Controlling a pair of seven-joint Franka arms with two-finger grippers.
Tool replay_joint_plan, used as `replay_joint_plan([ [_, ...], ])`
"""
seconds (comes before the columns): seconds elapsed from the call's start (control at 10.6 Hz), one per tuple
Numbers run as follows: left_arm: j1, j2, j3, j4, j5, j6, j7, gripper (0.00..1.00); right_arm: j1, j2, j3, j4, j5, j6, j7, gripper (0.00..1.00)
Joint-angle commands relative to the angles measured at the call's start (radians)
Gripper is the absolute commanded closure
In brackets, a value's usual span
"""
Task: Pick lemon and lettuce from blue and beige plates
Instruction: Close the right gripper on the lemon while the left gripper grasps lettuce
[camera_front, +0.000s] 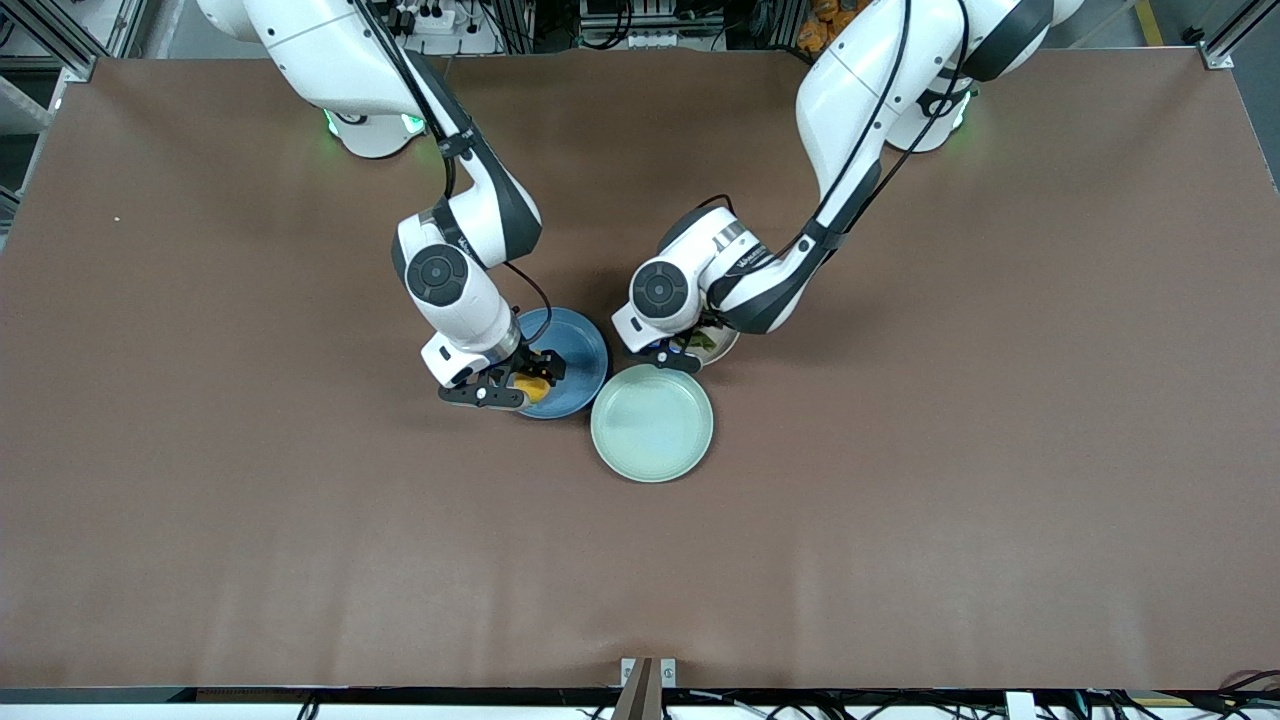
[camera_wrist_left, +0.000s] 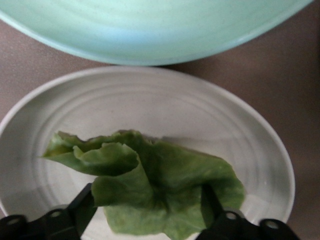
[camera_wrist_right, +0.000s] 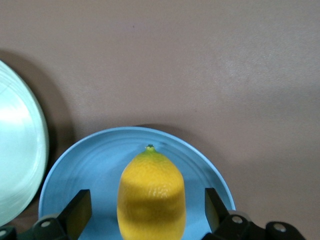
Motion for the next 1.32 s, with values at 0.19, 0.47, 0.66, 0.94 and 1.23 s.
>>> replay_joint_plan([
  [0.19, -0.01, 0.002, 0.007, 0.011, 0.041, 0.009, -0.049, 1.0, 0.031, 0.043, -0.011, -0.005, 0.01, 0.055, 0.016, 0.0],
  [0.47, -0.009, -0.009, 0.007, 0.015, 0.041, 0.007, -0.054, 1.0, 0.05, 0.062, -0.014, -0.006, 0.004, 0.066, 0.017, 0.0],
  [0.66, -0.006, -0.022, 0.007, 0.017, 0.041, 0.004, -0.055, 1.0, 0.05, 0.071, -0.014, -0.006, -0.002, 0.067, 0.017, 0.06],
  [0.94, 0.002, -0.059, 0.006, 0.018, 0.041, -0.008, -0.078, 1.0, 0.048, 0.078, -0.015, -0.006, -0.04, 0.066, 0.017, 0.32],
  [1.23, 0.008, -0.099, 0.006, 0.02, 0.041, -0.04, -0.08, 1.0, 0.031, 0.068, -0.015, 0.002, -0.04, 0.046, 0.005, 0.73],
])
